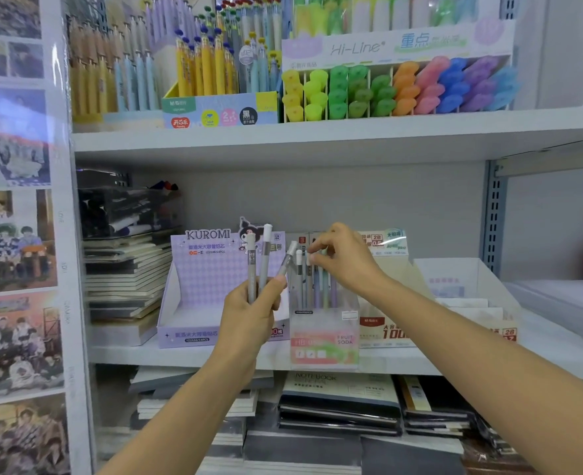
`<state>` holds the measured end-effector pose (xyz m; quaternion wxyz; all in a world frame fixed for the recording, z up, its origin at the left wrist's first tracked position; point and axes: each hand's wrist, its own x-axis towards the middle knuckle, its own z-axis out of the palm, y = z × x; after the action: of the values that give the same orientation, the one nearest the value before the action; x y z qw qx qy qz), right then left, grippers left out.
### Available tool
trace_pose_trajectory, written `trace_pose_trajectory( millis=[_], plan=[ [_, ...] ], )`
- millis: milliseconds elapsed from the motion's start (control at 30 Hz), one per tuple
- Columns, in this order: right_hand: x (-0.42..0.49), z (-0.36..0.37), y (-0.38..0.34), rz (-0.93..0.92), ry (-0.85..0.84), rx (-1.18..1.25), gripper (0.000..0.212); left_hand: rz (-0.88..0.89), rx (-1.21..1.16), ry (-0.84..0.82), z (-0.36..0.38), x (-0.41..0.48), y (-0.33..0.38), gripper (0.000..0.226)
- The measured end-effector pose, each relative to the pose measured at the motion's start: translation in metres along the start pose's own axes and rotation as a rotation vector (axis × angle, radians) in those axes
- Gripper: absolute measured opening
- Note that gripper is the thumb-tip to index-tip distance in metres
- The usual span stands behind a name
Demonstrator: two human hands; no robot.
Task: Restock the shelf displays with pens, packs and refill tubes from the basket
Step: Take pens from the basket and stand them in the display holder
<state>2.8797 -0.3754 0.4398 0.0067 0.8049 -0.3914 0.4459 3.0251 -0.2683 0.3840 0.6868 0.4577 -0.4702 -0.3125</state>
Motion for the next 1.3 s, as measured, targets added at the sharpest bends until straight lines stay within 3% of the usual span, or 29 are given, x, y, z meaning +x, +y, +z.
trace_pose_trajectory(
  millis=[100,200,300,433,533,633,767,1033,1300],
  plan=[
    [-0.011,-0.019,-0.011,0.048,0.005,0.347,0.023,0.015,-0.005,-0.017,0.002,-0.005,0.006,0.034],
    [-0.027,-0.035,-0.026,0.12,-0.147,0.76,0.029,0.025,-0.015,-0.038,0.008,-0.01,0.011,0.034],
    [-0.038,-0.041,-0.036,0.156,-0.164,0.896,0.019,0.036,-0.021,-0.062,0.015,-0.015,0.016,0.037],
    [-0.043,-0.051,-0.039,0.201,-0.248,1.021,0.02,0.047,-0.013,-0.099,0.018,-0.021,0.022,0.038],
    [-0.041,-0.057,-0.037,0.201,-0.192,1.035,0.017,0.056,-0.022,-0.1,0.018,-0.022,0.026,0.035],
    [-0.031,-0.068,-0.027,0.237,0.031,1.046,0.013,0.029,-0.054,-0.025,0.014,-0.02,0.027,0.021],
    [-0.024,-0.07,-0.005,0.147,0.219,0.735,0.014,0.033,-0.046,-0.016,0.009,-0.016,0.021,0.021],
    [-0.022,-0.029,0.015,0.09,0.153,0.446,0.011,0.027,-0.007,-0.166,0.007,-0.013,0.007,0.02],
    [-0.013,-0.012,0.02,0.004,0.056,0.304,0.016,0.09,-0.005,-0.185,0.0,-0.006,-0.005,0.023]
  ],
)
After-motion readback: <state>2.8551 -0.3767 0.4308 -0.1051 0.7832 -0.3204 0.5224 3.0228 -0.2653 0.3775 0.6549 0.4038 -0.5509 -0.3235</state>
